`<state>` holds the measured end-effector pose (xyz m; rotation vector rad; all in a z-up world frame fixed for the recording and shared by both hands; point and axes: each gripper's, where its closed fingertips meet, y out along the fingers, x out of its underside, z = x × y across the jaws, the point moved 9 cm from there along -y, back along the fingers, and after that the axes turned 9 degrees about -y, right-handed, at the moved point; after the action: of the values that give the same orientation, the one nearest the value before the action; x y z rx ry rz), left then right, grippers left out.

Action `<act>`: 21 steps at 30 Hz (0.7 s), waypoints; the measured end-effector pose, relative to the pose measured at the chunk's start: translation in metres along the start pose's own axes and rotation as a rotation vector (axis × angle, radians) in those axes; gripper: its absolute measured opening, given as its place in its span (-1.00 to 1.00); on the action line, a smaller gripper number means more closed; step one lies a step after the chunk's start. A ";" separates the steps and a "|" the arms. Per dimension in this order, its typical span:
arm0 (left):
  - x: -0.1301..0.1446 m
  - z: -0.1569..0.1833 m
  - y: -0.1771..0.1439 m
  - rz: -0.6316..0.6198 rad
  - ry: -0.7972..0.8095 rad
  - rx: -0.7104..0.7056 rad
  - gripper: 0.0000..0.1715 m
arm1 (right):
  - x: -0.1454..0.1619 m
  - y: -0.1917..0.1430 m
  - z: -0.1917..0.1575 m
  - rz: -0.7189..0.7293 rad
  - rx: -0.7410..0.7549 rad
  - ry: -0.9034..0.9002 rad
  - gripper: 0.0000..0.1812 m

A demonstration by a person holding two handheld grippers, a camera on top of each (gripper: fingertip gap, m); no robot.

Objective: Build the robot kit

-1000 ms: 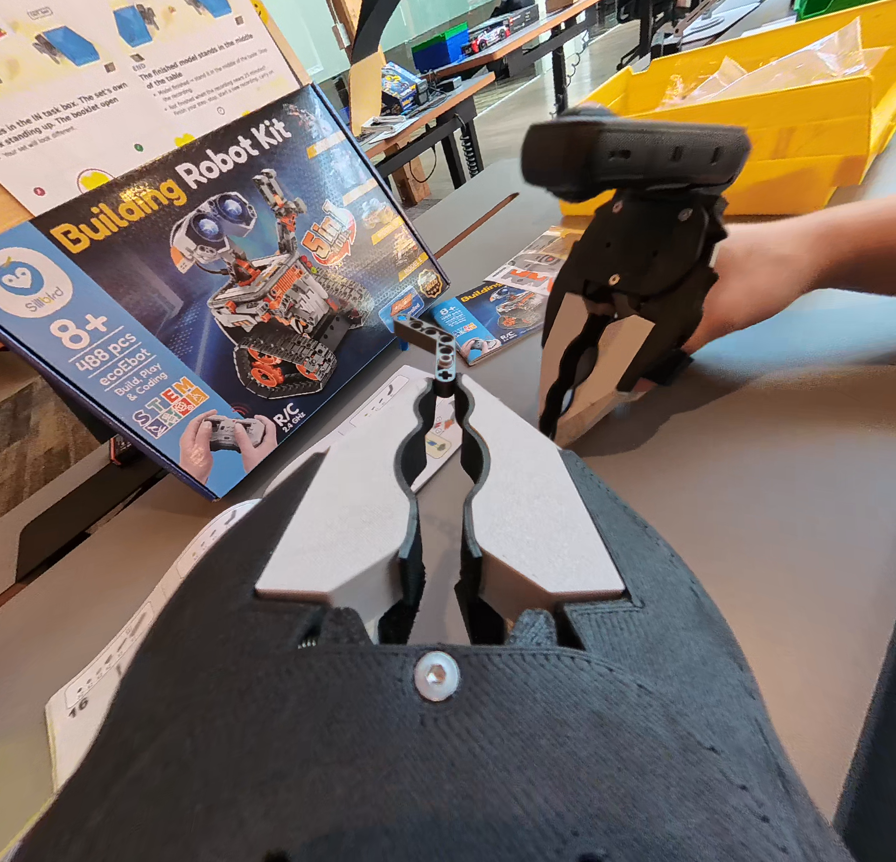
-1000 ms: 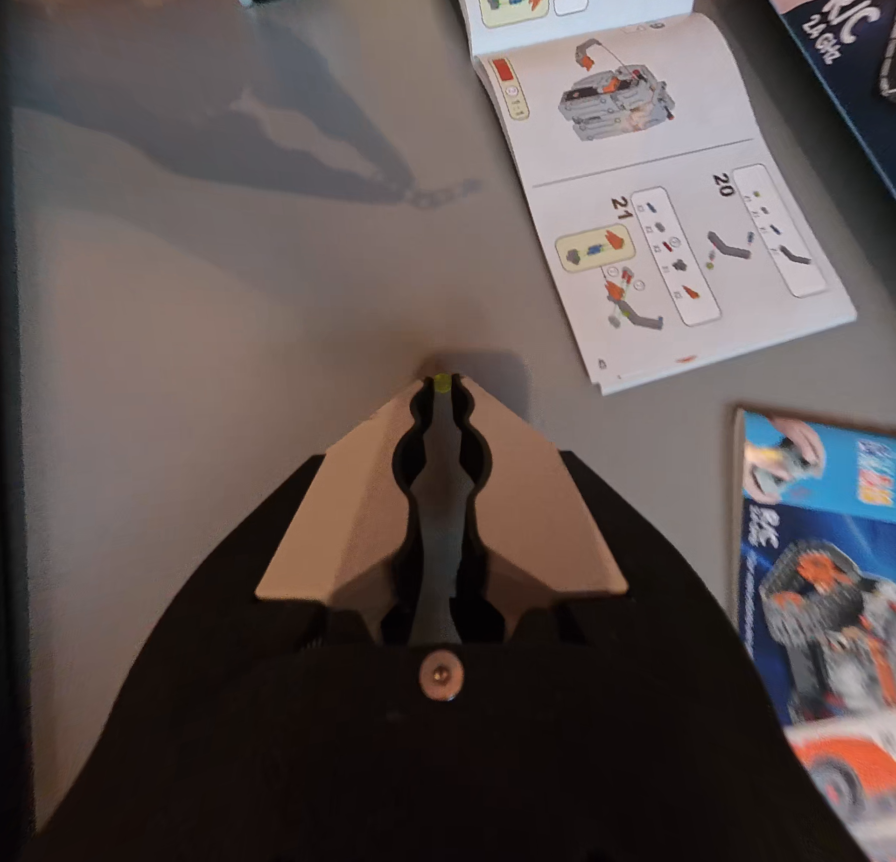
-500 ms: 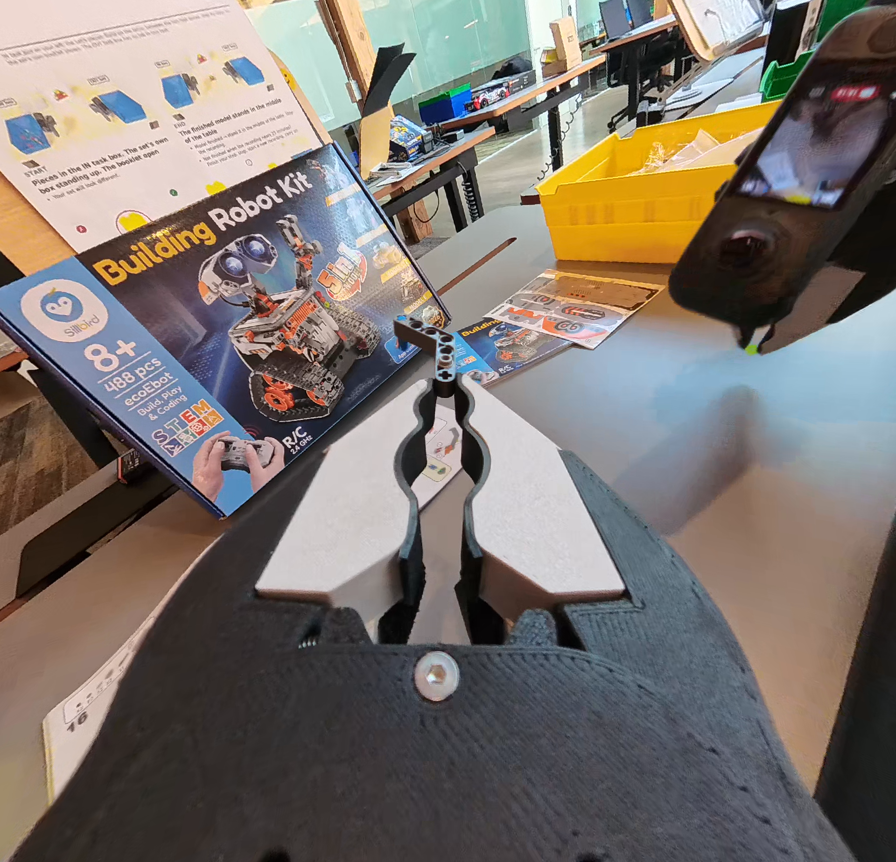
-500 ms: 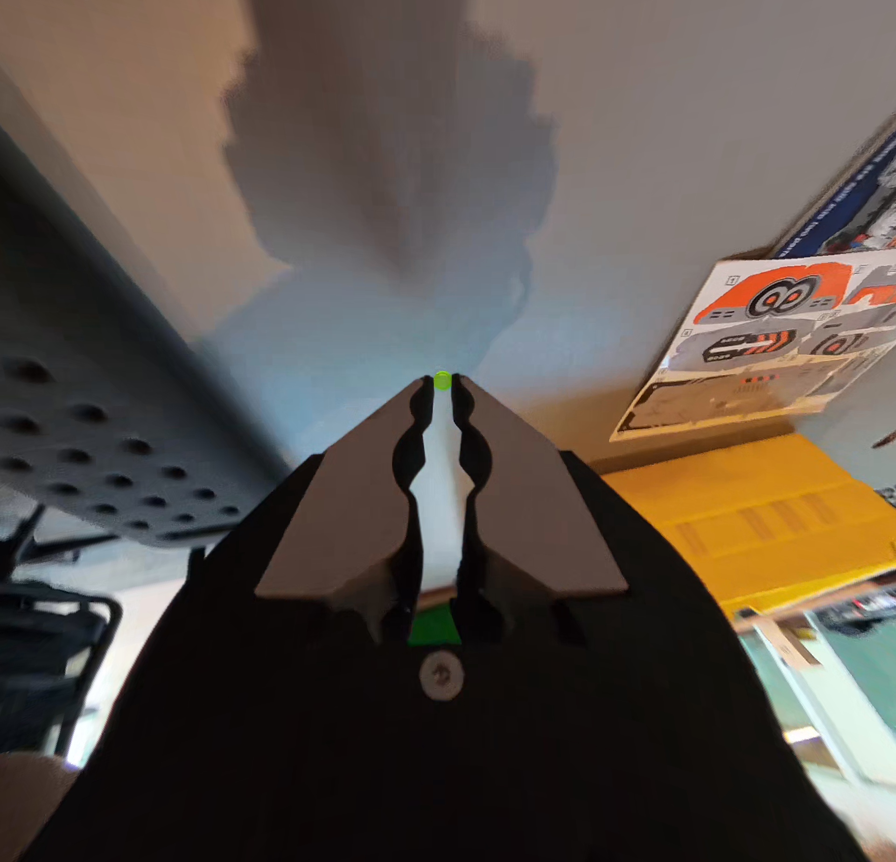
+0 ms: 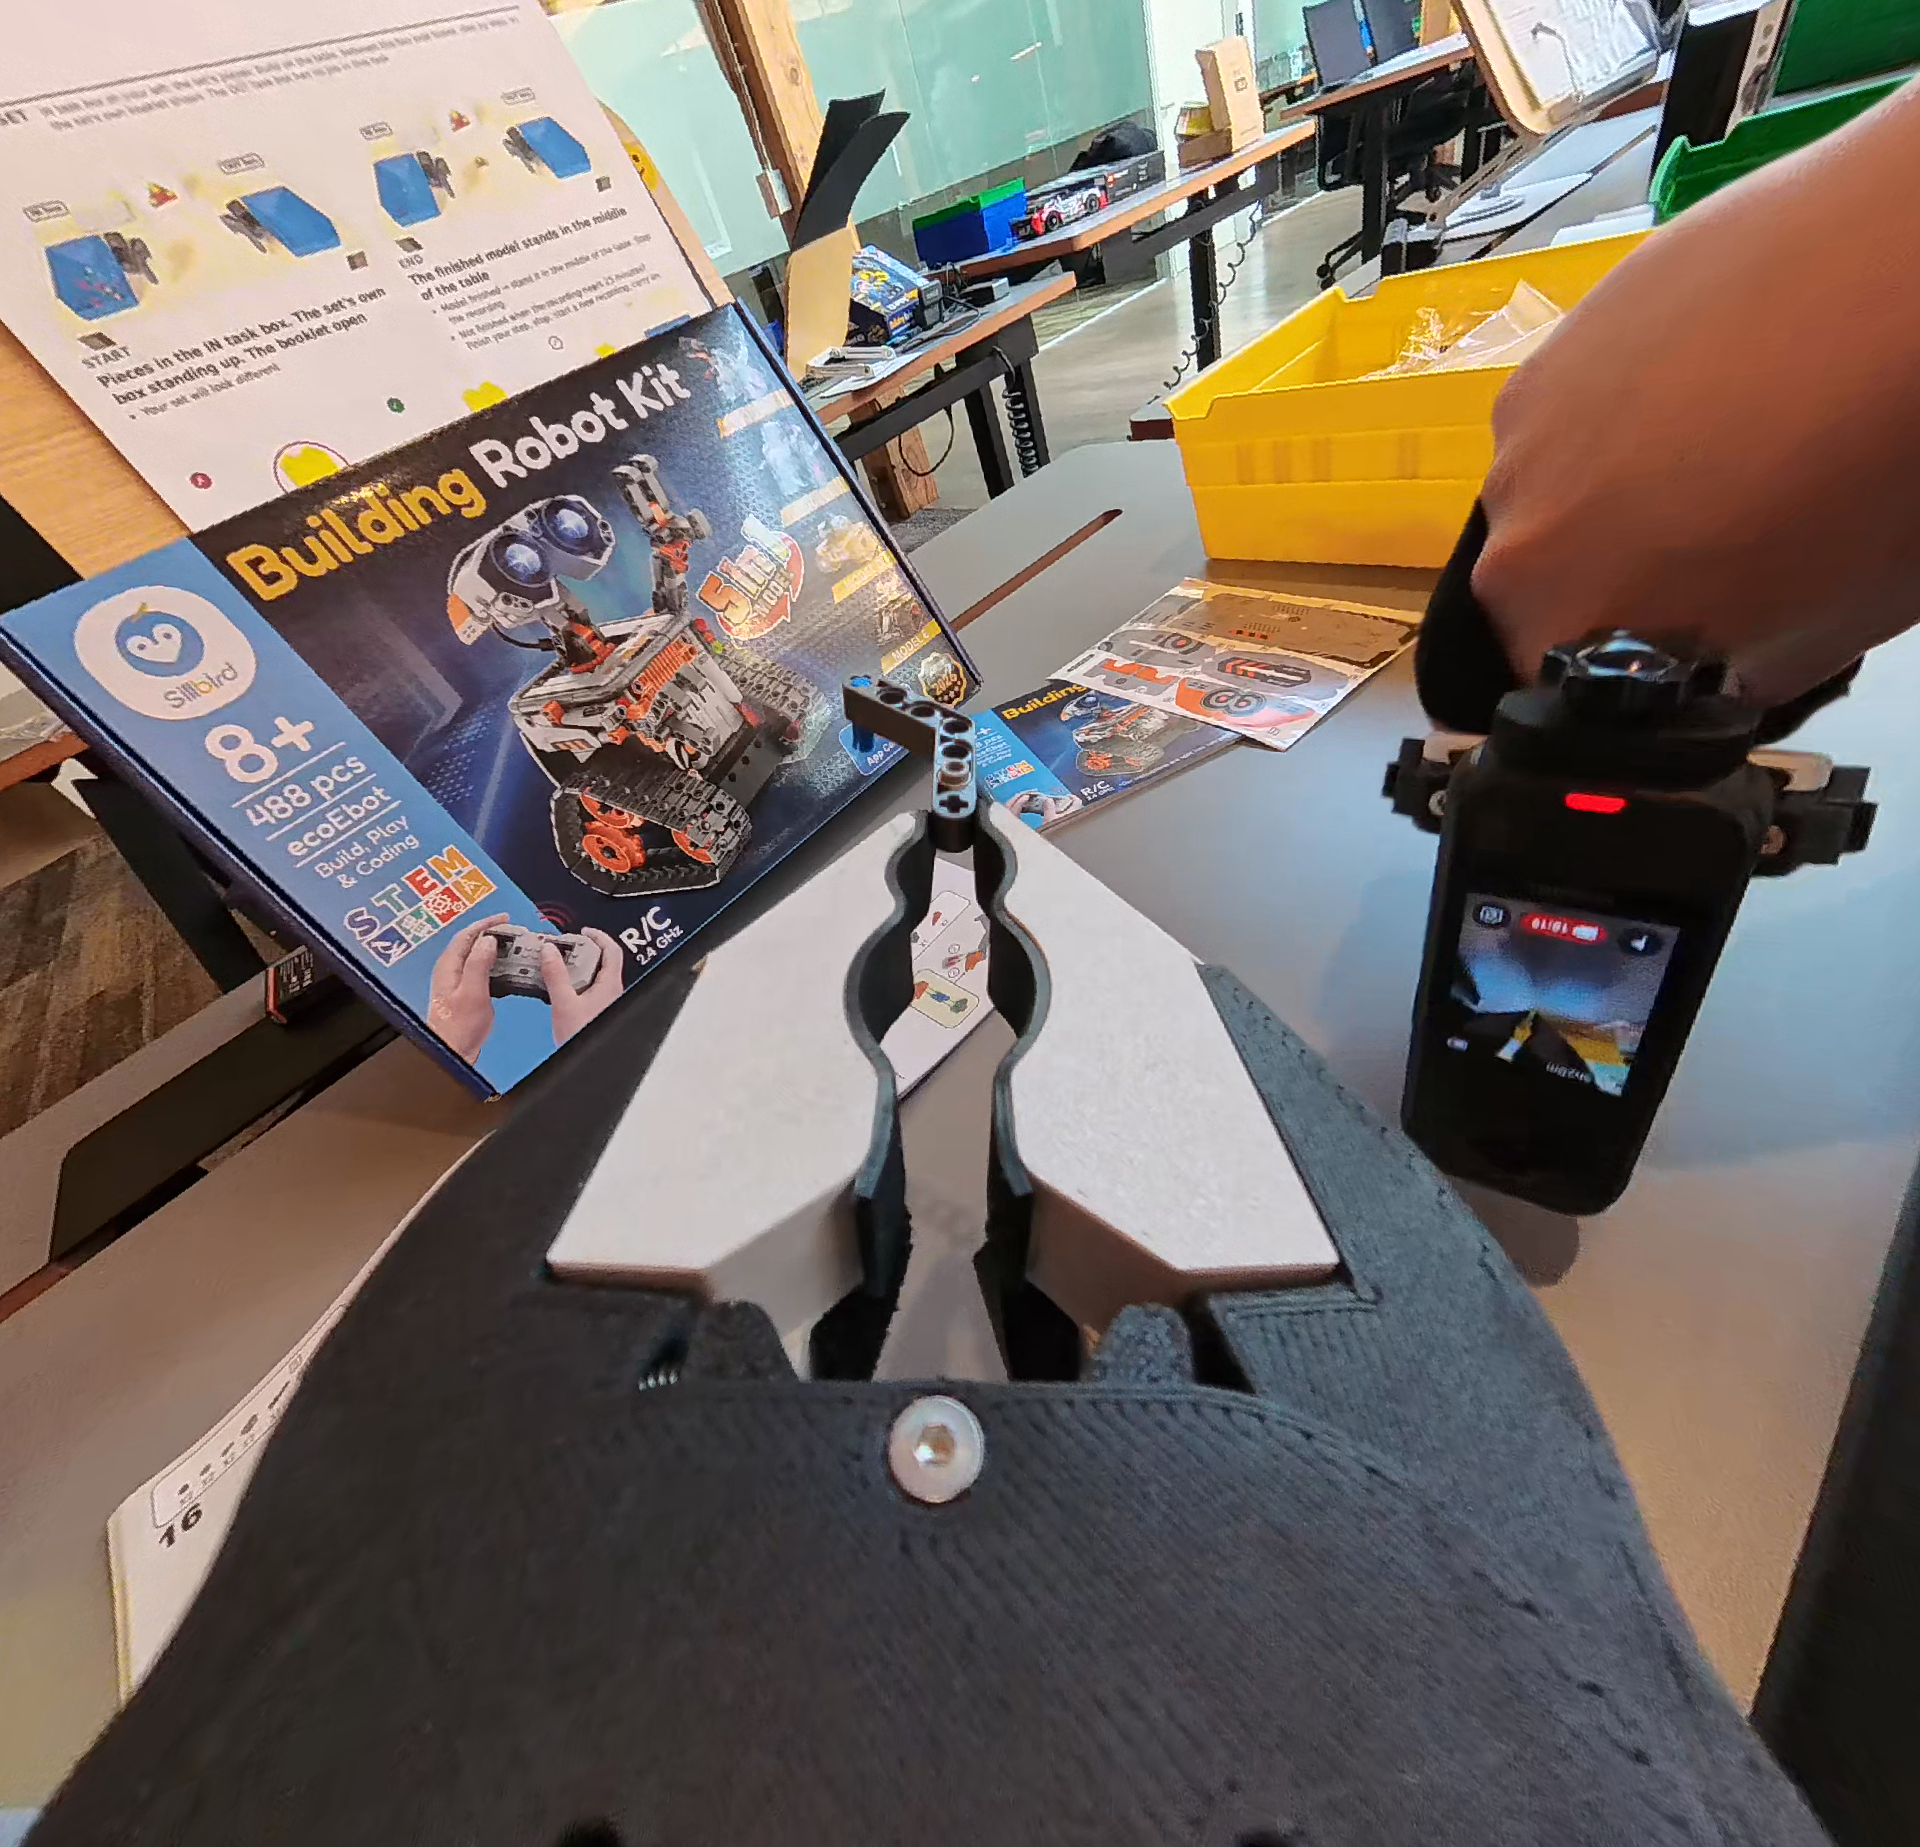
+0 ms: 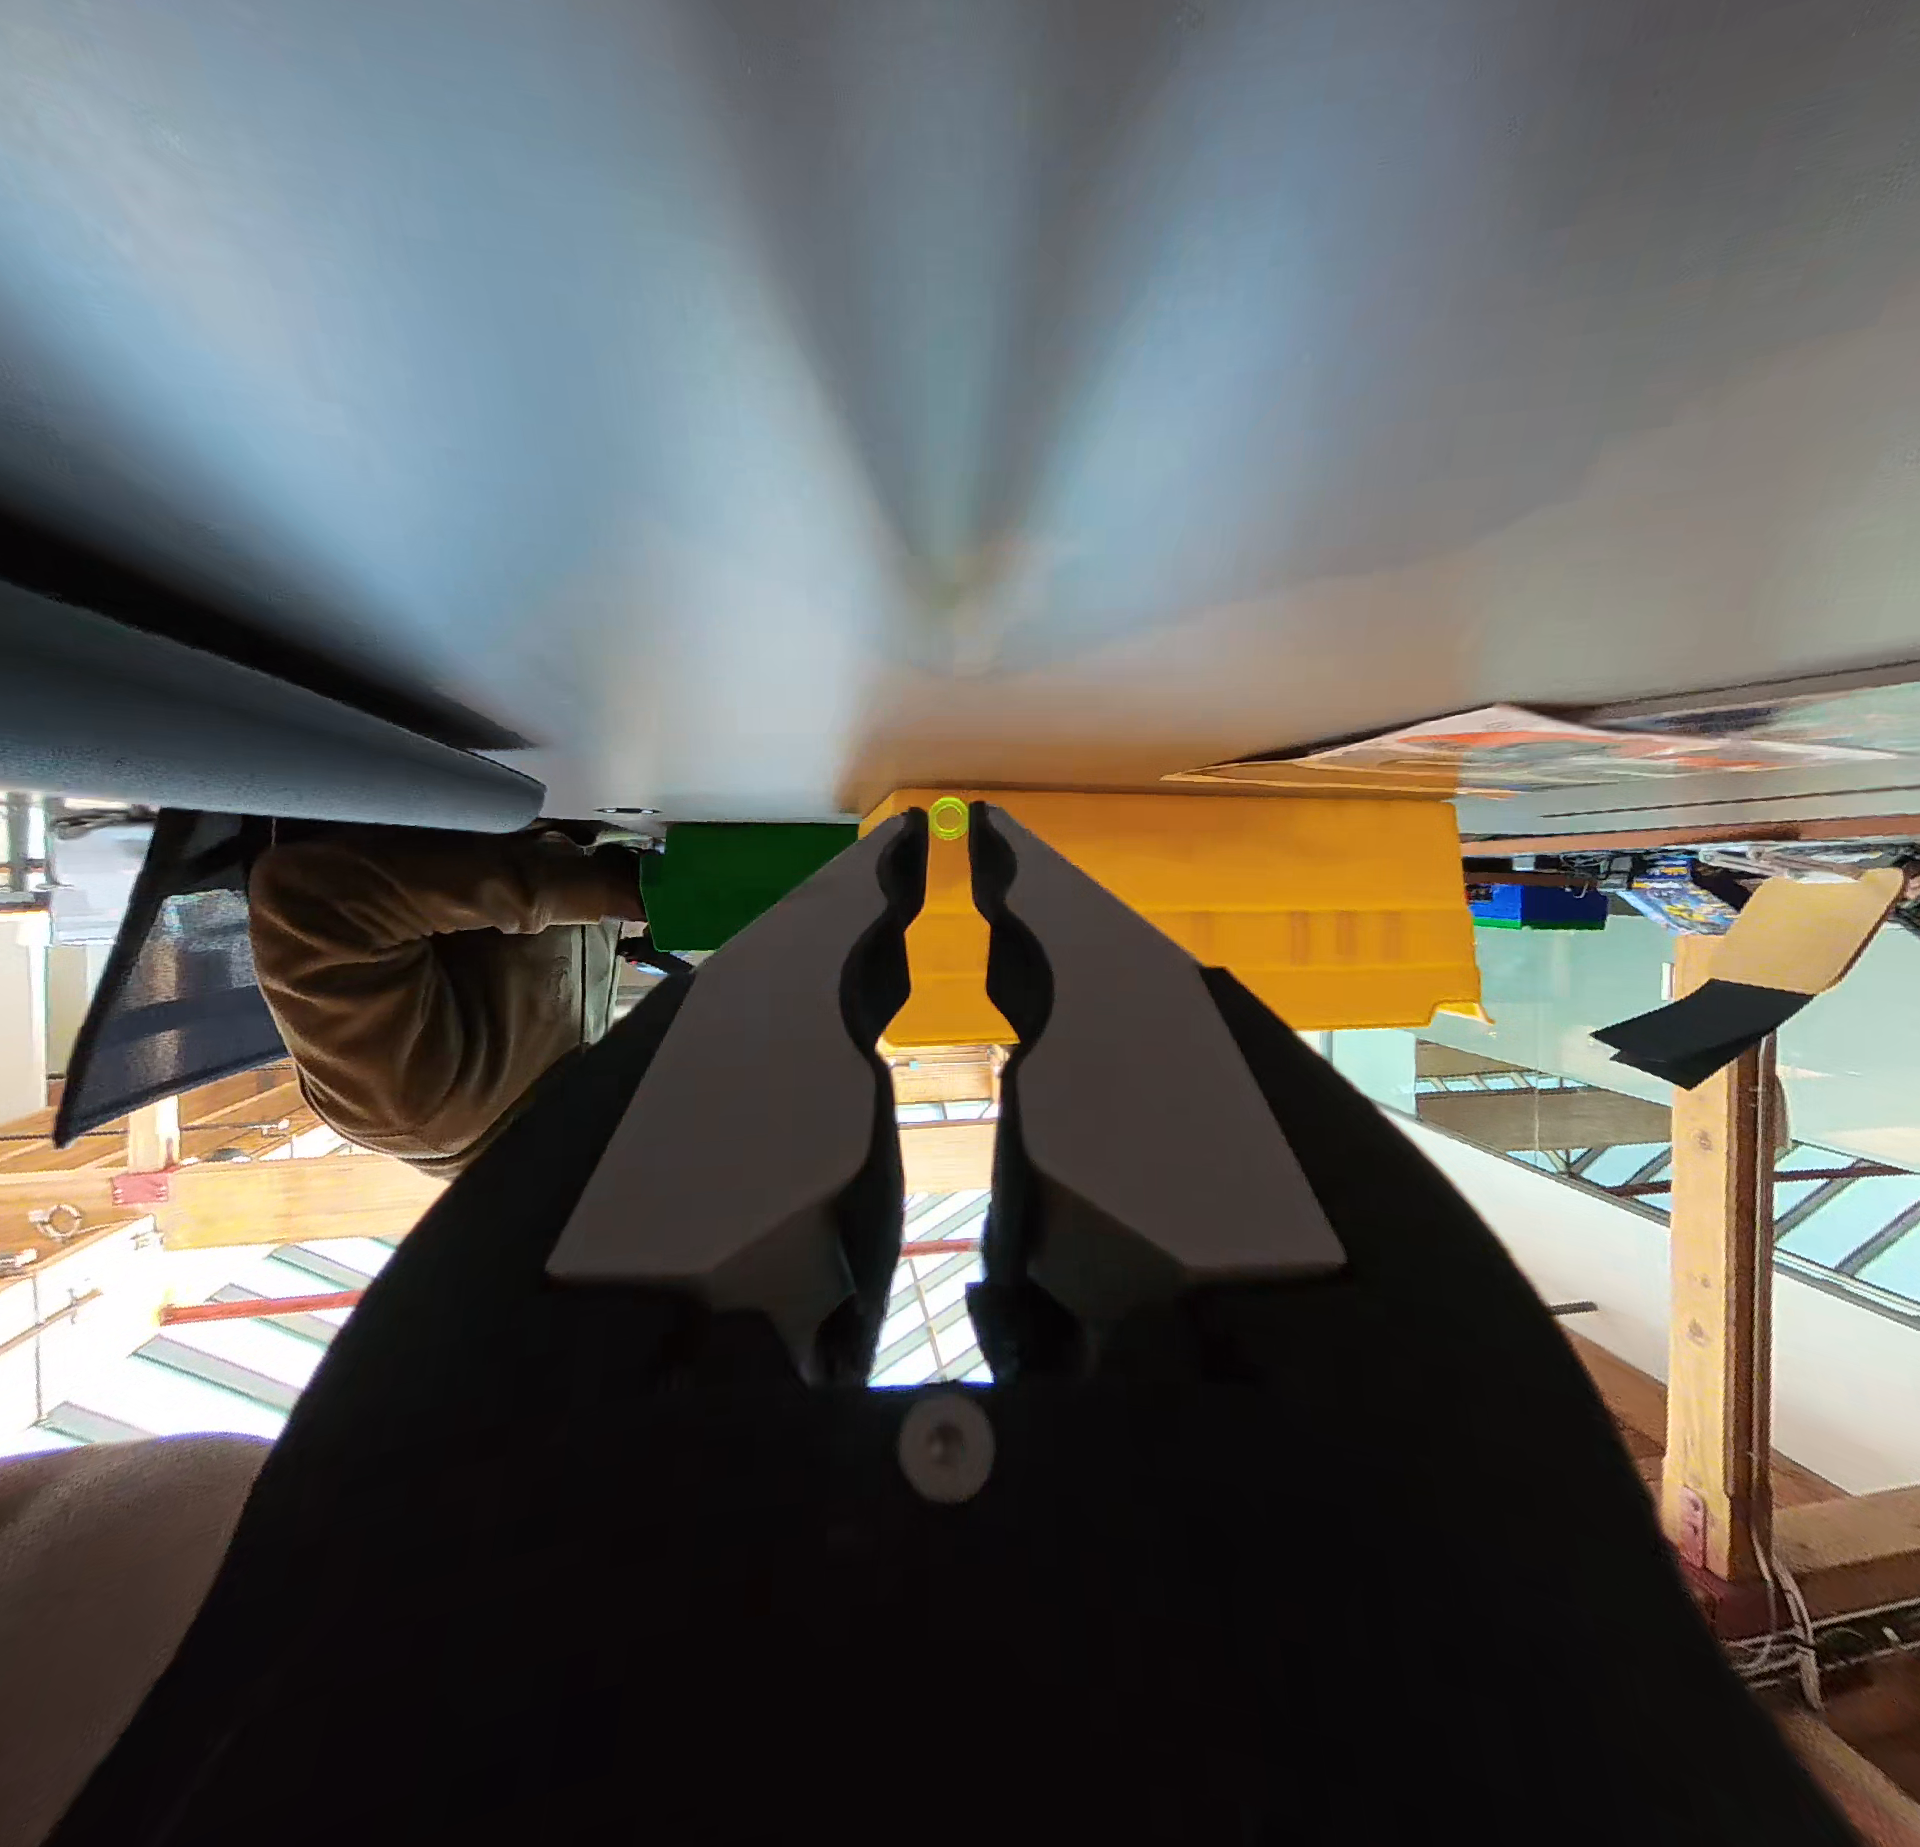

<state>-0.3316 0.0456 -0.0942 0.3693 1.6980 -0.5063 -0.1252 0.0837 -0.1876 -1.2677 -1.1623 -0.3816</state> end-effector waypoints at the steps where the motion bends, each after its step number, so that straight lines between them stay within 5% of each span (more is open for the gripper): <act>1: 0.000 0.000 0.000 0.002 -0.002 0.001 -0.94 | -0.003 -0.003 0.001 0.011 0.006 -0.009 -0.91; 9: 0.000 -0.003 -0.001 0.001 -0.013 0.000 -0.94 | 0.017 -0.029 0.007 0.338 0.054 0.081 -0.79; 15: -0.001 -0.006 -0.003 0.020 -0.045 0.004 -0.94 | 0.084 0.008 -0.003 1.110 0.099 0.508 -0.80; 21: 0.001 -0.005 0.000 0.011 -0.047 0.010 -0.94 | 0.082 0.077 -0.010 1.694 0.013 0.829 -0.94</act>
<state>-0.3360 0.0477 -0.0941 0.3710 1.6474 -0.5124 -0.0258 0.1288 -0.1592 -1.4213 0.7414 0.3819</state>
